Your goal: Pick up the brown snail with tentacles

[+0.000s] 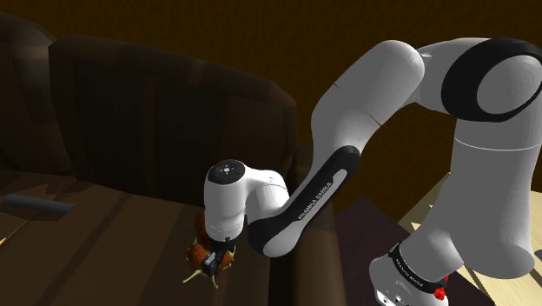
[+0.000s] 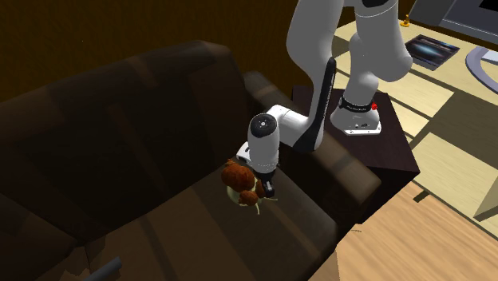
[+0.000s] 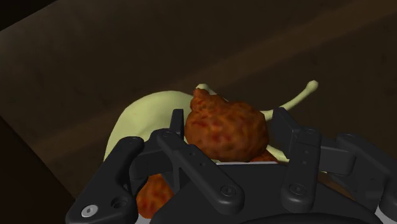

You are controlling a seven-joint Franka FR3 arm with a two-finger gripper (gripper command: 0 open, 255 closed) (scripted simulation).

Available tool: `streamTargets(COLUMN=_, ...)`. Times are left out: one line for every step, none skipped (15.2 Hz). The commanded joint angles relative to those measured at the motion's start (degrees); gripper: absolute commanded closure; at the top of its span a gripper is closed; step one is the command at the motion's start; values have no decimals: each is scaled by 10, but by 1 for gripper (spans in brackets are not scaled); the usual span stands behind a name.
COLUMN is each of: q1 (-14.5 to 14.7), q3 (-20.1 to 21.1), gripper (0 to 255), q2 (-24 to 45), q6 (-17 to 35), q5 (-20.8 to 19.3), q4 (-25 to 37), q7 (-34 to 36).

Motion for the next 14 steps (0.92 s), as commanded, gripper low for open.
streamTargets(q1=-1, q3=0, gripper=255, q2=0, q6=1, q5=0, q4=-1, q7=0)
streamTargets(q1=-4, q3=4, gripper=255, q2=-7, q6=-4, q5=5, q4=-3, q7=-3)
streamTargets(q1=-8, q3=8, gripper=255, q2=-14, q6=-10, q5=10, q4=-5, q7=-6)
streamTargets(q1=-11, q3=13, gripper=255, q2=-22, q6=-15, q5=15, q4=-7, q7=-10)
streamTargets(q1=-14, q3=17, gripper=255, q2=-29, q6=-21, q5=20, q4=-8, q7=-13)
streamTargets(q1=-17, q3=21, gripper=255, q2=-37, q6=-26, q5=25, q4=-10, q7=-16)
streamTargets(q1=-20, q3=25, gripper=255, q2=-44, q6=-32, q5=30, q4=-11, q7=-19)
streamTargets(q1=-23, q3=29, gripper=255, q2=-51, q6=-37, q5=35, q4=-12, q7=-23)
streamTargets(q1=-26, q3=33, gripper=255, q2=-58, q6=-43, q5=40, q4=-13, q7=-26)
streamTargets(q1=-29, q3=37, gripper=255, q2=-66, q6=-49, q5=45, q4=-14, q7=-30)
streamTargets(q1=-32, q3=41, gripper=255, q2=-73, q6=-55, q5=51, q4=-15, q7=-33)
streamTargets(q1=-35, q3=45, gripper=255, q2=-80, q6=-61, q5=56, q4=-16, q7=-37)
streamTargets(q1=-38, q3=48, gripper=255, q2=-87, q6=-67, q5=62, q4=-16, q7=-41)
streamTargets(q1=-40, q3=52, gripper=255, q2=-94, q6=-73, q5=67, q4=-17, q7=-44)
